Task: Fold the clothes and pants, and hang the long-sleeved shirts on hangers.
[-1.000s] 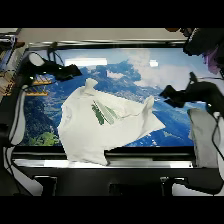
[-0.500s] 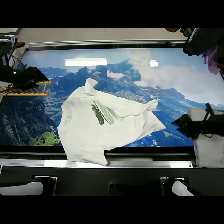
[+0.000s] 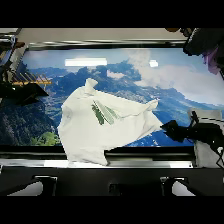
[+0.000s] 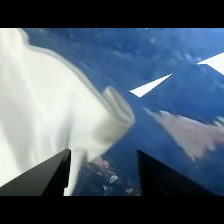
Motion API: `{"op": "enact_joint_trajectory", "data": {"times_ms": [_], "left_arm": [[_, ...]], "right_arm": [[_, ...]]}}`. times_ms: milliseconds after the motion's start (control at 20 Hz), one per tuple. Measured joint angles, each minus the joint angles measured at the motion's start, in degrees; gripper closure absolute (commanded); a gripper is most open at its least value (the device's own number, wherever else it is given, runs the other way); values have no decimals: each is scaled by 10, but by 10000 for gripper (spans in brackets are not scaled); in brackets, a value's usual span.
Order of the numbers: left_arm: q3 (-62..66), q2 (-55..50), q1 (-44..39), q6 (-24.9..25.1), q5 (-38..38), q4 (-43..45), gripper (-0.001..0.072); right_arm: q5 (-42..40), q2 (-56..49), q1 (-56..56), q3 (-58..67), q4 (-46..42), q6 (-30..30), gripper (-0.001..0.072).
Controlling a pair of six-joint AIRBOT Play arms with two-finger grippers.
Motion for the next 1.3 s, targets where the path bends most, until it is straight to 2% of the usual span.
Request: {"op": "enact_joint_trajectory", "data": {"times_ms": [100, 150, 300, 350, 400, 450, 850, 1300], "left_arm": [[-8, 5, 1, 2, -5, 0, -13], [-13, 9, 2, 6, -8, 0, -13], [-55, 36, 12, 12, -10, 10, -13], [-81, 49, 18, 14, -7, 14, -13], [-111, 65, 23, 16, 1, 14, -13], [-143, 79, 27, 18, 10, 16, -13], [-397, 128, 35, 50, 79, -28, -13], [-543, 161, 36, 53, 64, -47, -13]], "right_arm": [[32, -7, 28, -2, 12, 2, 243], [50, -9, 37, -2, 13, 7, 310], [91, -12, 52, -3, 13, 16, 371], [97, -13, 55, -3, 13, 18, 434], [104, -13, 56, -4, 10, 20, 643], [109, -14, 57, -4, 7, 20, 678], [51, 20, 60, -5, 4, 31, 680], [-4, 120, 60, -4, -11, 75, 680]]}}
